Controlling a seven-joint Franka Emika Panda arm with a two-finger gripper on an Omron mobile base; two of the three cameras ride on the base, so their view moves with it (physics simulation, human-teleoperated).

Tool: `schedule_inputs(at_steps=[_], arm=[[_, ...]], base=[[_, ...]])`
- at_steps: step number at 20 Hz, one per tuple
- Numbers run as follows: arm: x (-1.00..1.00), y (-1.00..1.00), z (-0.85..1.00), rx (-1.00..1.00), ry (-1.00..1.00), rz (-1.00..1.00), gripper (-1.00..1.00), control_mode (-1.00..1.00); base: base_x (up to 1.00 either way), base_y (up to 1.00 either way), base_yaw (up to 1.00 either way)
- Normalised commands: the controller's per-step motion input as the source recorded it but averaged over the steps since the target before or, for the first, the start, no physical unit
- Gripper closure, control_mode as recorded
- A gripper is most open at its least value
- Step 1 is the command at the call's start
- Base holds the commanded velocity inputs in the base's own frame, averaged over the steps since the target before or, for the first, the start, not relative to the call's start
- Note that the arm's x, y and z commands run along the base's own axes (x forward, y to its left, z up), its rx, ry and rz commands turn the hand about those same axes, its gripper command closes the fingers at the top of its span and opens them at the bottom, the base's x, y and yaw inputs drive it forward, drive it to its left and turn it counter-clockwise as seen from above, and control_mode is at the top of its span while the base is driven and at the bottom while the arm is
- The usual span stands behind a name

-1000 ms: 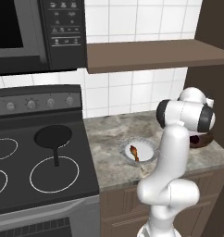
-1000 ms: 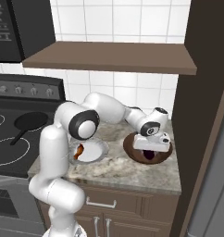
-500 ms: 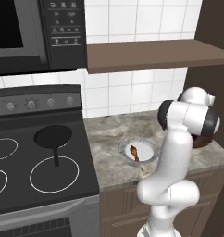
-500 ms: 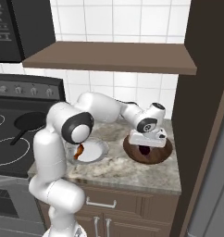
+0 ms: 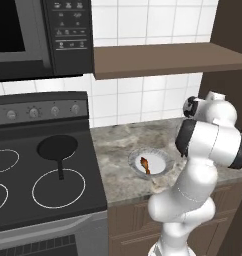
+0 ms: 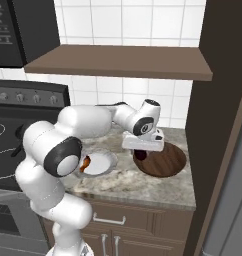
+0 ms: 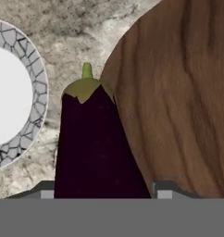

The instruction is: Place the chicken drumstick on the plate and place the eggplant on the same plate.

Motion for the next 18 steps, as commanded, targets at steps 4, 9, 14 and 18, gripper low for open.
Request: schedule_inputs(at_steps=[4, 9, 14, 18], arm=[[-0.23, 0.73, 0.44, -0.04, 0.00, 0.00, 1.00, -1.00], [-0.30, 0.70, 0.10, -0.03, 0.00, 0.00, 1.00, -1.00], [-0.03, 0.70, -0.01, 0.00, 0.00, 0.00, 1.00, -1.00], [-0.01, 0.53, 0.00, 0.00, 0.00, 0.00, 1.00, -1.00]], base=[[0.00, 0.00, 0.00], [0.00, 0.00, 0.00], [0.00, 0.00, 0.00], [0.00, 0.00, 0.00]])
